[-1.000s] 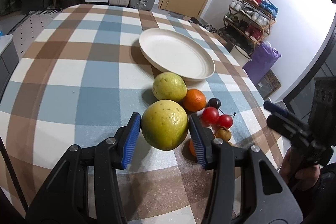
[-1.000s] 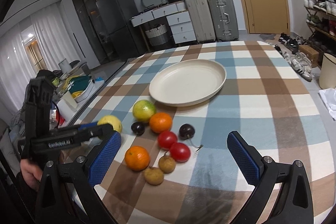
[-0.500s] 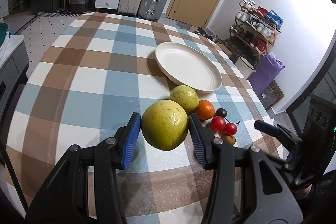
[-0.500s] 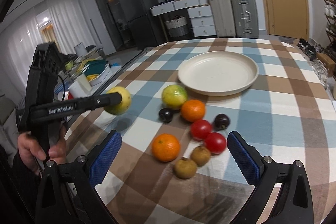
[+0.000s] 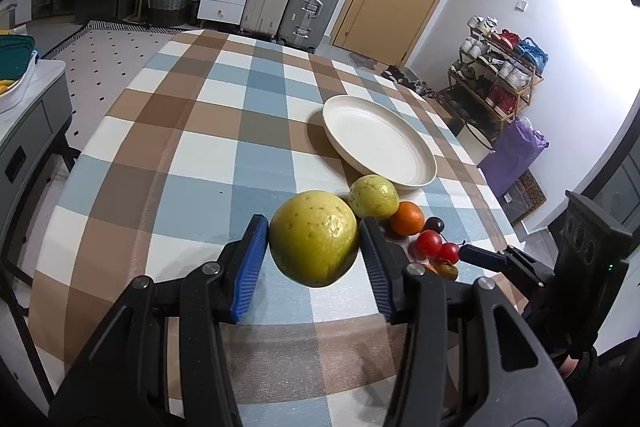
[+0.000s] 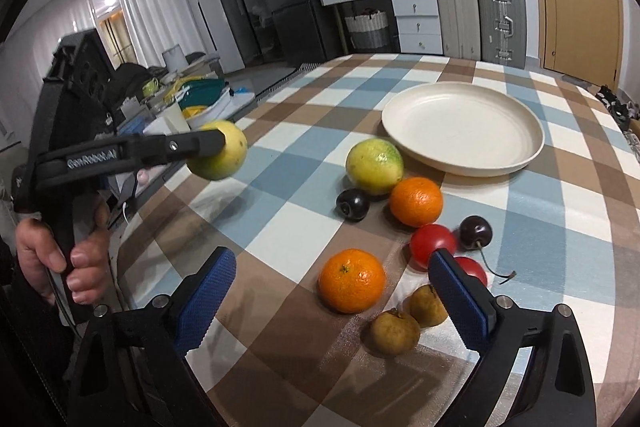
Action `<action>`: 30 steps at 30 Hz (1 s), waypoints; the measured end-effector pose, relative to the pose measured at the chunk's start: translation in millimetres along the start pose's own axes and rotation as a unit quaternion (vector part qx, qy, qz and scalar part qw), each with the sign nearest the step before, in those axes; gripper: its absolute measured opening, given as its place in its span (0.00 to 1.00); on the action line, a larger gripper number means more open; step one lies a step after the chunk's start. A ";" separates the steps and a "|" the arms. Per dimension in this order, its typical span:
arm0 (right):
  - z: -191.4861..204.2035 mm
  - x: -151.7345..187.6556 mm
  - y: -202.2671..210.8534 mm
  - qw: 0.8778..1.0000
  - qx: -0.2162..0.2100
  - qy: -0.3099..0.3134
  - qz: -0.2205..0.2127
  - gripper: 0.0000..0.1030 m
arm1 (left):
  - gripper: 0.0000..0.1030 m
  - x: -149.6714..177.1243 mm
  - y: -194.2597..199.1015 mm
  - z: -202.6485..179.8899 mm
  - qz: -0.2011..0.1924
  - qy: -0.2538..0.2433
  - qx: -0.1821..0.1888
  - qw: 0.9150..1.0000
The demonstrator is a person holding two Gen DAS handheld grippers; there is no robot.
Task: Organize fruits
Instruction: 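Lift the pomelo with the left tool while the right tool grasps a mandarin orange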
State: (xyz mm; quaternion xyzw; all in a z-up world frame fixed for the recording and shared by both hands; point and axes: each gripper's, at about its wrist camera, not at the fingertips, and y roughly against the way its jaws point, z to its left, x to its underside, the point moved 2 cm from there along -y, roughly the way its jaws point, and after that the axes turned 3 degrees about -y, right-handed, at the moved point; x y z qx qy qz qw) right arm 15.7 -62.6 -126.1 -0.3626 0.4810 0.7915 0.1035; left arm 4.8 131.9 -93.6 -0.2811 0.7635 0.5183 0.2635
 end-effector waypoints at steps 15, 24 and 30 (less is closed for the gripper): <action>10.9 7.3 -28.7 0.996 0.034 0.067 0.047 0.62 | 0.43 2.1 2.0 2.2 -0.001 0.008 0.000 1.000; 3.0 10.5 -40.0 0.994 0.049 0.060 0.070 0.49 | 0.43 2.2 1.7 3.3 -0.001 0.009 0.000 1.000; 1.1 9.7 -38.1 0.995 0.043 0.057 0.063 0.41 | 0.43 3.7 -1.4 2.3 0.003 0.006 0.001 1.000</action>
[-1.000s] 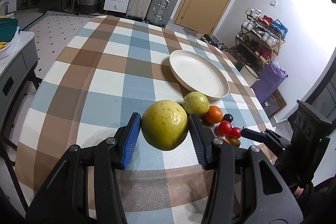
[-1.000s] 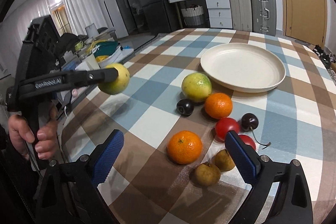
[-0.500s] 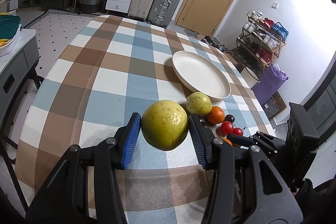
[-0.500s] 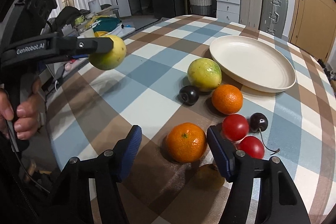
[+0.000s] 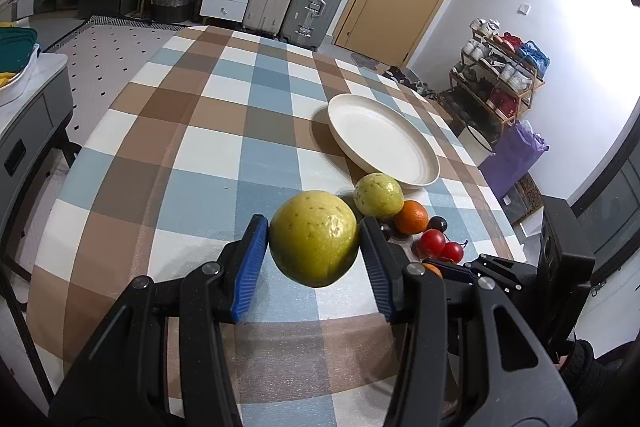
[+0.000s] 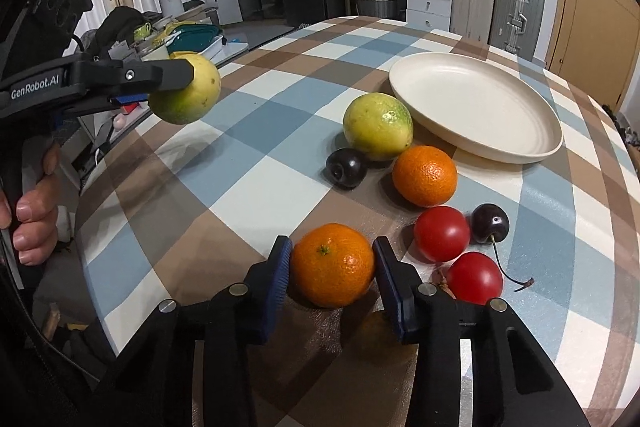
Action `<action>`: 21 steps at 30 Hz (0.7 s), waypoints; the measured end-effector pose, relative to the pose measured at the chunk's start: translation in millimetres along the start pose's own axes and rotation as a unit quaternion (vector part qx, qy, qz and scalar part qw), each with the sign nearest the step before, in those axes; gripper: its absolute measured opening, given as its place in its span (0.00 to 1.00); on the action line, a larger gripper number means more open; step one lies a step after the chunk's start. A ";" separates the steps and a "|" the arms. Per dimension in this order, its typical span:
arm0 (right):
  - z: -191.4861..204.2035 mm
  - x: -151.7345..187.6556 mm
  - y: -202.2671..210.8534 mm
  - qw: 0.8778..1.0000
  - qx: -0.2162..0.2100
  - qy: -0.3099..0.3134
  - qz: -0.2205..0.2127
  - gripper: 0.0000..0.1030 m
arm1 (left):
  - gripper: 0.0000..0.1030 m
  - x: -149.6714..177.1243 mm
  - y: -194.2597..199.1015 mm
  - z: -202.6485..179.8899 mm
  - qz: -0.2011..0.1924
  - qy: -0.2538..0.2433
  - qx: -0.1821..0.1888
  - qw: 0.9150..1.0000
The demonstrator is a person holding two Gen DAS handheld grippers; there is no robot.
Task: Organize fruits
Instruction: 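Lift the pomelo with the left tool while the right tool grasps a mandarin orange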
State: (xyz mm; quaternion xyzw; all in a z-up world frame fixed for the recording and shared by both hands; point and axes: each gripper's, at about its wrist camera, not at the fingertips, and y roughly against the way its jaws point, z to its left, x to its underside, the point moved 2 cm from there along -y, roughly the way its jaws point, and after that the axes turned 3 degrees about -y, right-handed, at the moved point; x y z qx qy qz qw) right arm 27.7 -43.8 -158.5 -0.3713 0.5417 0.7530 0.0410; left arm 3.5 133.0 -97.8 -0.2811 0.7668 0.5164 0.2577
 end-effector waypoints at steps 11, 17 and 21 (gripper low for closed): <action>-7.8 -18.8 27.3 0.998 -0.006 -0.018 -0.053 0.40 | 0.43 -19.4 -15.7 -23.7 0.006 -0.025 0.018 0.999; -22.5 -37.5 43.4 0.996 -0.013 -0.034 -0.080 0.40 | 0.43 -40.7 -33.7 -42.0 0.016 -0.044 0.028 0.999; -38.9 -57.5 53.5 0.994 -0.015 -0.047 -0.093 0.40 | 0.43 -59.0 -49.3 -56.1 0.024 -0.059 0.031 0.997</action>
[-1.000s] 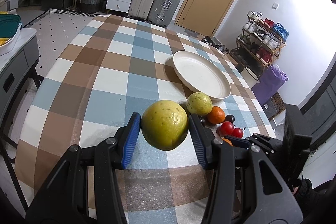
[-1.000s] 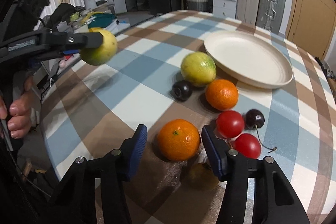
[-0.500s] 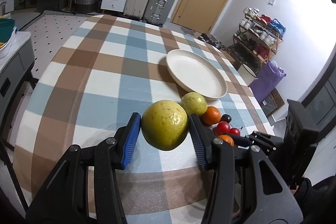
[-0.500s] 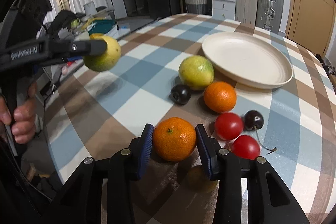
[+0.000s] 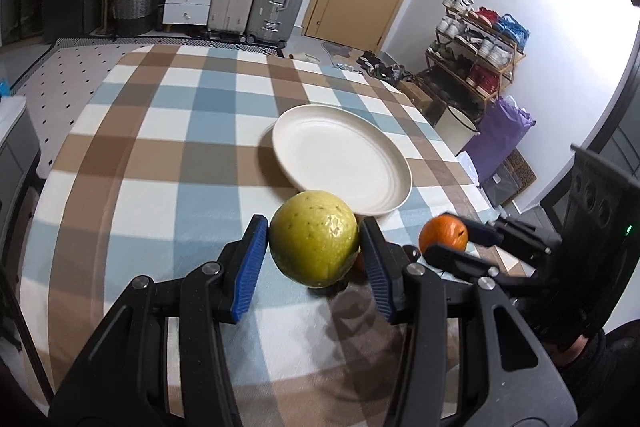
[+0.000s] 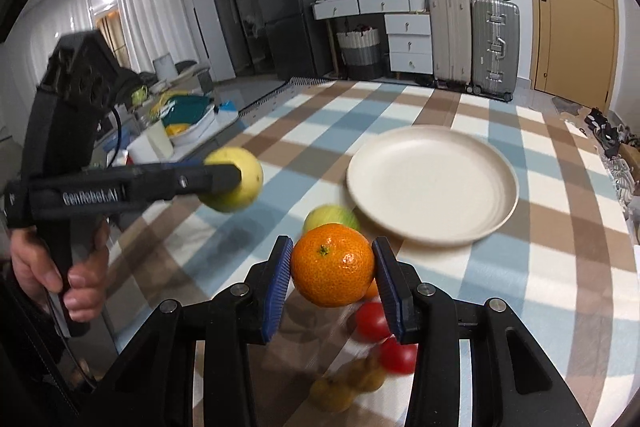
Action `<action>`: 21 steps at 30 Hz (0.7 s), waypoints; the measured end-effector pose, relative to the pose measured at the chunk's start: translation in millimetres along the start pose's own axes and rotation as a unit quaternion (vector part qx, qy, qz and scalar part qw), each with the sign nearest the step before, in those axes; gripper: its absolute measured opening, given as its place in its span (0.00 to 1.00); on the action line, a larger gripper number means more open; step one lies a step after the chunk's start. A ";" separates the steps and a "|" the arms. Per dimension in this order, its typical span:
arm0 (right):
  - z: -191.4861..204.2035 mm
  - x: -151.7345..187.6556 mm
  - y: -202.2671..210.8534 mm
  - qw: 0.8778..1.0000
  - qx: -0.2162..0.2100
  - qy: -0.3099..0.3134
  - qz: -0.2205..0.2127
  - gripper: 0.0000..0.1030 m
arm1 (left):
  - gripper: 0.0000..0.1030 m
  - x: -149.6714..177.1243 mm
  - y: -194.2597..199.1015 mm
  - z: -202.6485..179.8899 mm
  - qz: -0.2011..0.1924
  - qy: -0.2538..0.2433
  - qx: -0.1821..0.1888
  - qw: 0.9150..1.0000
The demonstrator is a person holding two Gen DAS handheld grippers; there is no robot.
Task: Organize fruits
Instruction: 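Lift the pomelo with the left tool while the right tool grasps a mandarin orange, then lower pomelo and orange onto the white plate and open both tools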
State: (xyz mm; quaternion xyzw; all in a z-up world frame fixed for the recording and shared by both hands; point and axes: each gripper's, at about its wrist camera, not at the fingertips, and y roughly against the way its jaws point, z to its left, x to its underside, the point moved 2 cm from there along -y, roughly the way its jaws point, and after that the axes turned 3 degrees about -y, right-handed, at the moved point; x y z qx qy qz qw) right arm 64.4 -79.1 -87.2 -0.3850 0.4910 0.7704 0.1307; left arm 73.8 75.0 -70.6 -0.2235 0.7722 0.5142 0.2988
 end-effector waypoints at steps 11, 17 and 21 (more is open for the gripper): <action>-34.1 -58.3 8.5 0.999 -0.011 -0.014 -0.031 0.40 | 0.43 -55.8 -44.5 -30.0 0.023 -0.028 0.030 0.999; -58.4 -83.2 0.0 0.999 -0.012 -0.031 -0.039 0.40 | 0.43 -87.0 -74.2 -30.1 0.030 -0.029 0.031 0.999; -75.3 -92.4 -14.2 0.998 -0.011 -0.045 -0.035 0.40 | 0.43 -102.6 -98.7 -25.6 0.039 -0.023 0.032 0.998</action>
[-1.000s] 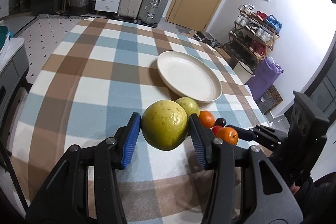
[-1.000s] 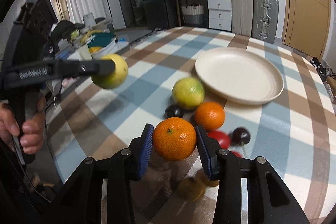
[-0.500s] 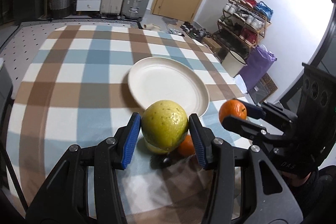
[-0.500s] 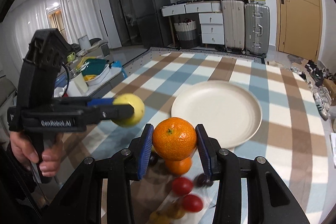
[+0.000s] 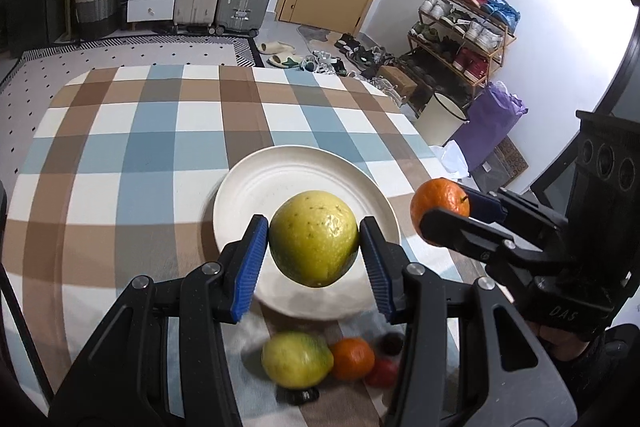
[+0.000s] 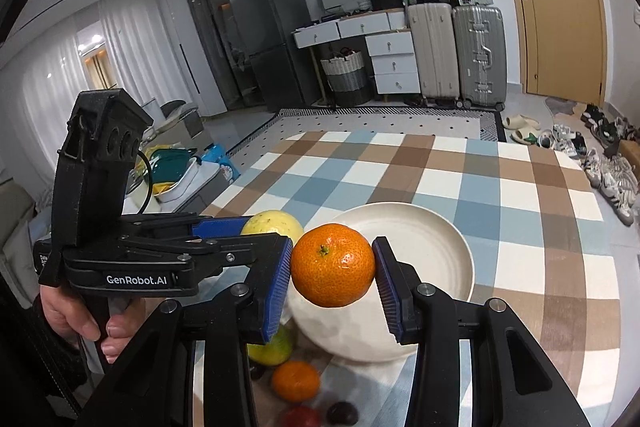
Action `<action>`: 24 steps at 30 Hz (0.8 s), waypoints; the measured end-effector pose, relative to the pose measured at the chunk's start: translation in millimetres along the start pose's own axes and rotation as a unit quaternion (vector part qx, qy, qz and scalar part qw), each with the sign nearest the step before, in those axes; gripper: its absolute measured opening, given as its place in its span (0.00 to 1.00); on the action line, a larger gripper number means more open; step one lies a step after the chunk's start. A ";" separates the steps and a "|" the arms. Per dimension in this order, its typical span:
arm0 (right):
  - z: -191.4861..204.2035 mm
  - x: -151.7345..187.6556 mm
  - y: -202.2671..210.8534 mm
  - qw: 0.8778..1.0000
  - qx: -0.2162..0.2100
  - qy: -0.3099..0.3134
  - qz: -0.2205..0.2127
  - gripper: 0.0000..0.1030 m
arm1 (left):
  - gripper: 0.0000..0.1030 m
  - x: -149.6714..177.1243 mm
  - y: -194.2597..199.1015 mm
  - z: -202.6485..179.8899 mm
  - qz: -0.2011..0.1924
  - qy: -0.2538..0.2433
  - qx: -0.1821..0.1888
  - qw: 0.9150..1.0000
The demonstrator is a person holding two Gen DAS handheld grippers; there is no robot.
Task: Organize fruits
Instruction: 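Lower pomelo and orange onto the white plate and open both tools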
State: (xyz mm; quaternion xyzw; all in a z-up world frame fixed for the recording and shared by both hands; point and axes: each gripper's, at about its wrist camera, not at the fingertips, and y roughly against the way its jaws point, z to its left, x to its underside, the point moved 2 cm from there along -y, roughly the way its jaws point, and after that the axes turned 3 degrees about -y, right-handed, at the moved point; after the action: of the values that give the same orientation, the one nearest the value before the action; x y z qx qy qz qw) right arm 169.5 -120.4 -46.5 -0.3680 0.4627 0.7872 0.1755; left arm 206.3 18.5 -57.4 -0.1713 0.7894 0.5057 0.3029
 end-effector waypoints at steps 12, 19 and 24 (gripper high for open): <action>-44.0 9.2 -55.7 0.999 0.013 -0.032 0.037 0.40 | 0.43 -6.2 -74.3 13.8 0.052 0.001 0.002 0.999; -57.4 21.5 -77.8 0.997 0.023 -0.039 0.058 0.40 | 0.43 0.0 -100.8 16.4 0.074 -0.008 0.002 0.997; -61.2 28.6 -86.3 0.997 0.035 -0.033 0.067 0.40 | 0.43 3.3 -110.8 17.7 0.083 -0.007 0.003 0.997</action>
State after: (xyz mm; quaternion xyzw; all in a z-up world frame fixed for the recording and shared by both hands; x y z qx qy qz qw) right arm 229.2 -130.7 -137.9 -0.3040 0.5075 0.7921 0.1504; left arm 273.1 -13.0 -141.9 -0.1006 0.8003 0.5276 0.2665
